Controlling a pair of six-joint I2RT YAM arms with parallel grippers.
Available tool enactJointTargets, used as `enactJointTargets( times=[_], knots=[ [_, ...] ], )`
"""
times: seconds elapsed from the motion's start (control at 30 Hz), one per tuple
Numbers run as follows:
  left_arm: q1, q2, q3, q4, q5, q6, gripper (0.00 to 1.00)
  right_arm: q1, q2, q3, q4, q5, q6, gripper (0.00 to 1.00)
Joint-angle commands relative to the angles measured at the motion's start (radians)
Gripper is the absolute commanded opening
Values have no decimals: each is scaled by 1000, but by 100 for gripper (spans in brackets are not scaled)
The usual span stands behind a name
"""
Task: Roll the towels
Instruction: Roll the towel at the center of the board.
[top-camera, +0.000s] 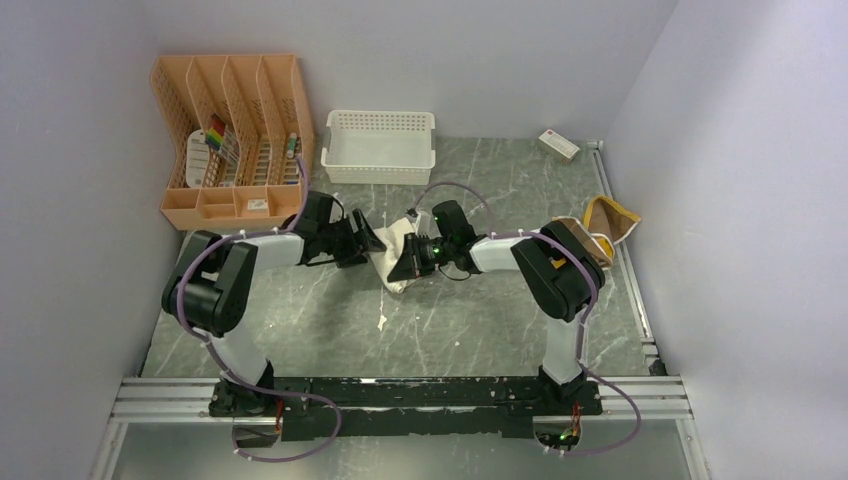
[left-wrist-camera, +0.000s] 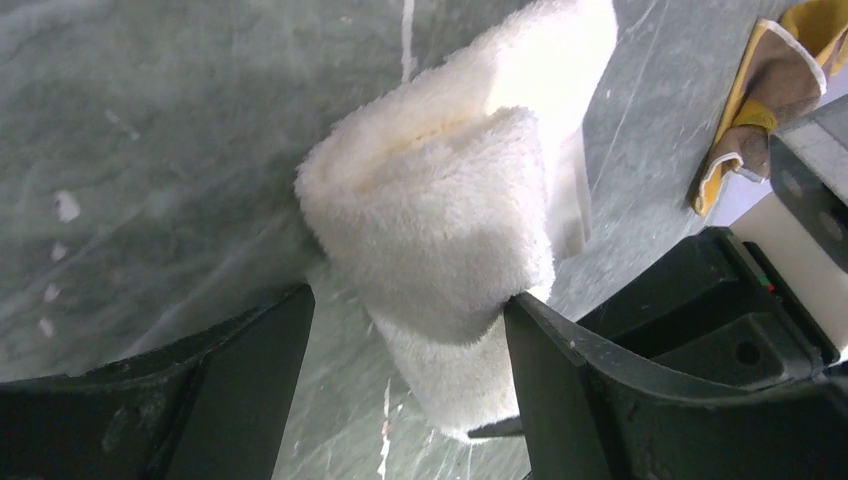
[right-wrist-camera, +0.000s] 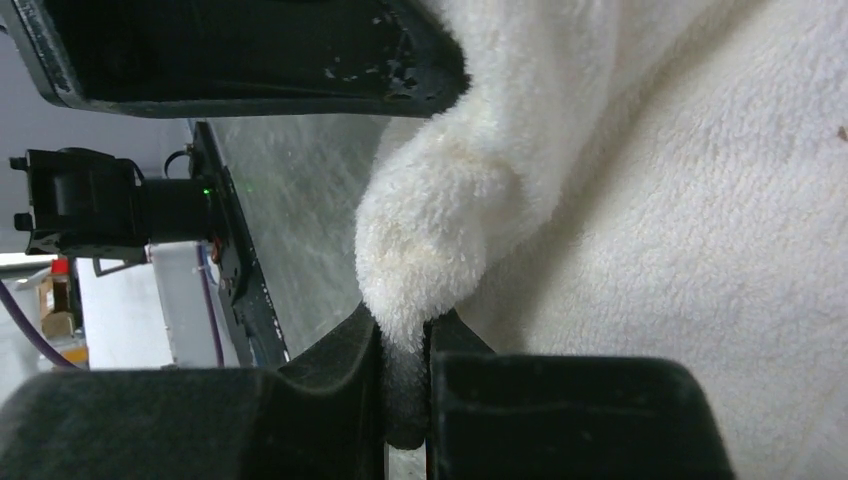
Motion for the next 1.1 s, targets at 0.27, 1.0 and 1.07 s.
enactJointTargets(
  times=[0.27, 1.0, 1.07],
  knots=[
    [-65, 139, 112, 17, -93, 4, 74, 3, 35, 16, 2, -110, 30, 0],
    [-92, 165, 244, -283, -252, 210, 7, 425, -271, 248, -603, 1310, -450, 100],
    [-91, 180, 259, -297, -238, 220, 7, 505, -220, 275, -620, 1389, -450, 99]
  ],
)
